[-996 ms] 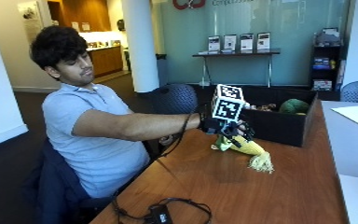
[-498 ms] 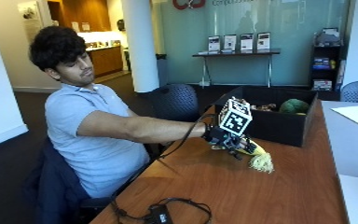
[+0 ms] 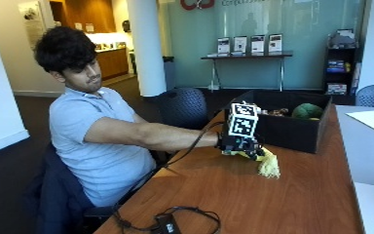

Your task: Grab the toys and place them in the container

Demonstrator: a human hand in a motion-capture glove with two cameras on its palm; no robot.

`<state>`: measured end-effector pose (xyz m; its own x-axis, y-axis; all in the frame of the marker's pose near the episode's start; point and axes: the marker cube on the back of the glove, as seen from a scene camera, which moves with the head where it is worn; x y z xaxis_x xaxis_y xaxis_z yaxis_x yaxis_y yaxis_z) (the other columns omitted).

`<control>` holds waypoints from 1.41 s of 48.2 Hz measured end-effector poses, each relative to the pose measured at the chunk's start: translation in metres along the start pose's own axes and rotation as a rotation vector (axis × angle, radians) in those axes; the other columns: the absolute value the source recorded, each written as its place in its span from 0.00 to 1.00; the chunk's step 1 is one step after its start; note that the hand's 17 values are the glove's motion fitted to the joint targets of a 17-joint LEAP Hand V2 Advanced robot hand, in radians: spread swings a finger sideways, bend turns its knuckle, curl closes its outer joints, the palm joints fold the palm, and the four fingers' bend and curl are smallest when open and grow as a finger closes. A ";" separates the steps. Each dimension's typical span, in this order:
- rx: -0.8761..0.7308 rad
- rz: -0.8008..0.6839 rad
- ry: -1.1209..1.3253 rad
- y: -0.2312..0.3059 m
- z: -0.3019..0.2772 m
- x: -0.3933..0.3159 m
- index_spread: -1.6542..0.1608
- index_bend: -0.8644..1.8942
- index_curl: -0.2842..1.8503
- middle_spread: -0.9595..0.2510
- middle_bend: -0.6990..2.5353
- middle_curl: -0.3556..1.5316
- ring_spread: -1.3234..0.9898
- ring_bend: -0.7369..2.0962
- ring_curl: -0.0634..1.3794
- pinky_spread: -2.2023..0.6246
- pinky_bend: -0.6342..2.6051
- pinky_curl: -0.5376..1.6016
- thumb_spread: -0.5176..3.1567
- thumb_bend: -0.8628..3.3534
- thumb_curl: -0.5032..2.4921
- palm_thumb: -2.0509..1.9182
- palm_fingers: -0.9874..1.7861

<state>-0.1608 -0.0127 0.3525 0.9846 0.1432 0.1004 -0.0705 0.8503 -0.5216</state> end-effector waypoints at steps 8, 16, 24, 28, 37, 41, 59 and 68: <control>0.145 0.000 -0.059 -0.003 0.002 -0.005 0.77 0.40 0.33 0.88 0.26 0.30 0.45 0.63 0.44 0.70 0.46 0.41 0.60 0.28 0.28 0.61 0.54; 0.245 0.012 -0.104 -0.004 0.007 -0.009 0.78 0.41 0.35 0.88 0.26 0.29 0.44 0.63 0.45 0.65 0.52 0.45 0.57 0.30 0.31 0.66 0.61; 0.280 0.024 -0.129 -0.006 0.007 -0.014 0.79 0.42 0.38 0.88 0.27 0.30 0.44 0.63 0.46 0.64 0.52 0.46 0.55 0.31 0.34 0.68 0.62; 0.295 0.011 -0.123 -0.005 0.007 -0.014 0.80 0.43 0.39 0.88 0.27 0.30 0.44 0.63 0.47 0.64 0.52 0.46 0.55 0.31 0.36 0.69 0.62; 0.286 0.024 -0.171 -0.003 -0.005 -0.007 0.81 0.43 0.41 0.87 0.27 0.30 0.44 0.62 0.47 0.64 0.52 0.46 0.52 0.30 0.38 0.70 0.62; 0.277 0.036 -0.171 -0.004 -0.015 -0.005 0.81 0.44 0.42 0.86 0.28 0.31 0.44 0.62 0.47 0.64 0.51 0.46 0.50 0.29 0.40 0.69 0.63; 0.438 -0.024 -0.259 -0.002 -0.144 -0.033 0.82 0.45 0.44 0.85 0.27 0.32 0.43 0.59 0.48 0.64 0.50 0.46 0.40 0.27 0.45 0.70 0.65; 0.506 -0.110 -0.198 -0.011 -0.212 -0.090 0.82 0.45 0.45 0.84 0.27 0.33 0.43 0.58 0.49 0.64 0.50 0.46 0.37 0.26 0.48 0.70 0.65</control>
<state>-0.2148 -0.1428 0.1693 0.9450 0.0912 0.3140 -0.0854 0.9958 -0.0320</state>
